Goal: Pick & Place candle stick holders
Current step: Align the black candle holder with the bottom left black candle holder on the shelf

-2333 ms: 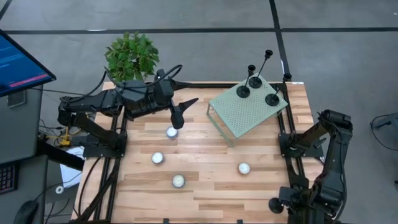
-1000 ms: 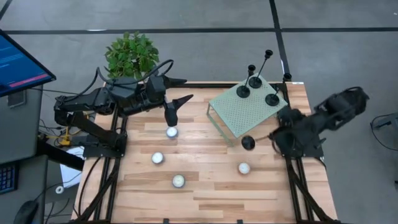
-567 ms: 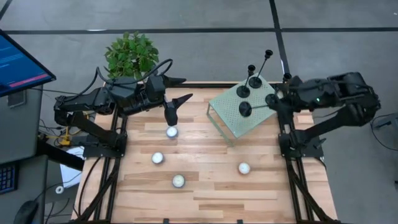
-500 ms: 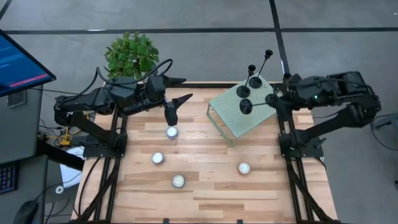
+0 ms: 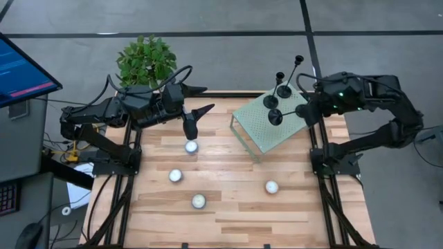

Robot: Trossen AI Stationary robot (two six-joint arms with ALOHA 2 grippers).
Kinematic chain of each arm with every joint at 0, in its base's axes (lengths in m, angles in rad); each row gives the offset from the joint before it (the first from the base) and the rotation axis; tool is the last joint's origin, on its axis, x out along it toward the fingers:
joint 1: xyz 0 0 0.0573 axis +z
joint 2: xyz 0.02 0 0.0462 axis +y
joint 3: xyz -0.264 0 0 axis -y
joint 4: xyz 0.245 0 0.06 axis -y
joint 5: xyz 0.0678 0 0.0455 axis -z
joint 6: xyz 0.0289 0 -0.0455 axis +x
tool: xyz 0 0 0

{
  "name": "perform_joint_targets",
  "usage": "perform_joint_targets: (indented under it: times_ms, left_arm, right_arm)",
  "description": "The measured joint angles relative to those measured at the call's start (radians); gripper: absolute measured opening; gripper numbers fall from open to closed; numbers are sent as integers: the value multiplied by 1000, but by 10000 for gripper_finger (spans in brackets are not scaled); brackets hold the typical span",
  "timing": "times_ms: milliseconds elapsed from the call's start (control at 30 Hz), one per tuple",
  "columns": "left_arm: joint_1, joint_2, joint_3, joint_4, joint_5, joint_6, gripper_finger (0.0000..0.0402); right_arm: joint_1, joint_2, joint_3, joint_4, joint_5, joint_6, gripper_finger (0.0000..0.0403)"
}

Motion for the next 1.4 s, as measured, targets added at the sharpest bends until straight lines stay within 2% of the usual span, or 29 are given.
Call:
perform_joint_targets:
  times_ms: [233, 633, 733, 833, 900, 1167, 1400]
  left_arm:
    - [0, 0, 0, 0, 0, 0, 254]
    - [0, 0, 1, 0, 0, 0, 254]
    - [0, 0, 1, 0, 0, 0, 254]
    - [0, 0, 1, 0, 0, 1, 254]
    - [0, 0, 1, -1, 0, 2, 254]
    - [0, 0, 1, 0, 0, 4, 254]
    - [0, -7, 1, 0, 0, 3, 254]
  right_arm:
    - [-52, 8, 0, 0, -46, -2, 121]
    - [-56, -58, -1, 0, -139, 55, 121]
    - [-61, -109, -1, 0, -199, 58, 121]
    - [-66, -155, -3, 1, -303, 109, 121]
    - [-63, -180, -21, 0, -336, 156, 121]
    - [-24, -222, -247, -3, -287, 226, 121]
    - [-27, -180, -205, 0, -196, 211, 121]
